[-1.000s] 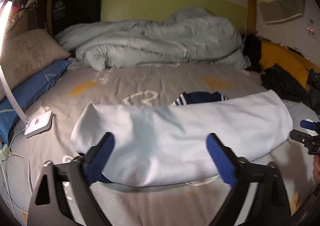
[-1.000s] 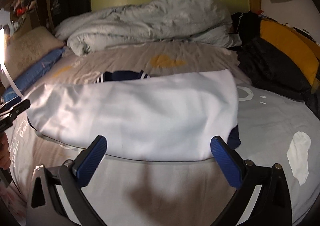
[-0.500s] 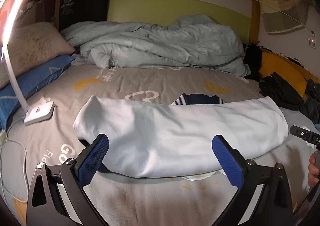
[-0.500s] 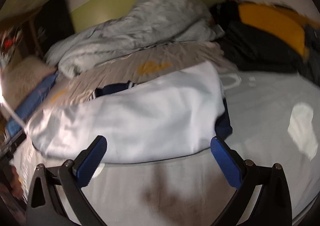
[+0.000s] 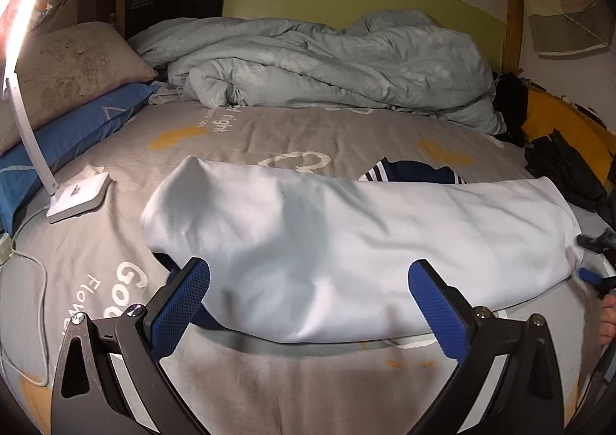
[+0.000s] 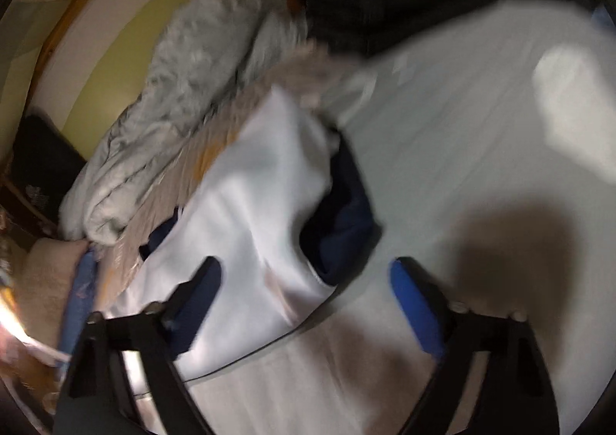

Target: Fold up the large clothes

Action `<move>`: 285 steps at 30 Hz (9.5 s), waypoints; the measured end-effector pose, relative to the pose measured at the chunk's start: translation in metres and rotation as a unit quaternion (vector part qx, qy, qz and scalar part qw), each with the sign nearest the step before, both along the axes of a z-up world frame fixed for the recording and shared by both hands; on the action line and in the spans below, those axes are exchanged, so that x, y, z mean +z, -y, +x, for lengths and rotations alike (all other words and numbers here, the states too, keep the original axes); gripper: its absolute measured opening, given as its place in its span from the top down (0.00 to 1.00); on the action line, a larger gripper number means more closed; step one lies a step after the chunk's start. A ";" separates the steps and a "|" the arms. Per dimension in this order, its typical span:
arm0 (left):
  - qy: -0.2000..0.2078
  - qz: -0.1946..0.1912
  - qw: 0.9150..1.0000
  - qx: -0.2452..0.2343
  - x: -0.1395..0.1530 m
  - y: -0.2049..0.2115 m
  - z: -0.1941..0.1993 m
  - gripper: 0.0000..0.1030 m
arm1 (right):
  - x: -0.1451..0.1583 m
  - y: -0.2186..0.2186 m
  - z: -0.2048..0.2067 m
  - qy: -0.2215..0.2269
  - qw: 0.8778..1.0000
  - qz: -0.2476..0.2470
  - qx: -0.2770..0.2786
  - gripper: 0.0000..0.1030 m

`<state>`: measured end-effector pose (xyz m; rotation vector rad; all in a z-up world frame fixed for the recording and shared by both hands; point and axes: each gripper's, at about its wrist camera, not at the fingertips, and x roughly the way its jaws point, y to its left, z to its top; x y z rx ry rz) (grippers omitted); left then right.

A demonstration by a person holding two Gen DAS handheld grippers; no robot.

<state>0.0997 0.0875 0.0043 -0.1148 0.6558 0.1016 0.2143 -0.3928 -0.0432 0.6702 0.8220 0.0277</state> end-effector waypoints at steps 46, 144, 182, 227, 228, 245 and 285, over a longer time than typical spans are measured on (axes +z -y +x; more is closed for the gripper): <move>0.118 -0.067 0.987 0.092 0.083 -0.082 -0.040 0.01 | 0.116 -0.309 -0.024 0.205 0.922 -0.230 0.236 0.89; -0.029 -0.153 0.963 -0.221 0.147 0.259 0.212 0.76 | 0.192 0.057 0.084 0.123 0.960 -0.078 0.238 0.60; 0.095 -0.022 0.966 -0.238 0.098 0.466 0.313 0.00 | 0.143 0.248 0.141 0.212 0.921 -0.302 -0.122 0.00; 0.231 0.052 0.956 -0.176 0.011 0.370 0.190 0.00 | 0.065 0.093 0.041 0.234 0.879 -0.412 -0.052 0.00; 0.230 0.052 0.956 -0.177 0.011 0.370 0.191 0.00 | 0.065 0.093 0.041 0.234 0.879 -0.412 -0.051 0.00; 0.222 0.053 0.957 -0.177 0.008 0.374 0.194 0.00 | 0.065 0.094 0.044 0.231 0.881 -0.410 -0.050 0.00; 0.221 0.058 0.957 -0.178 0.006 0.374 0.191 0.00 | 0.065 0.094 0.041 0.236 0.881 -0.408 -0.051 0.00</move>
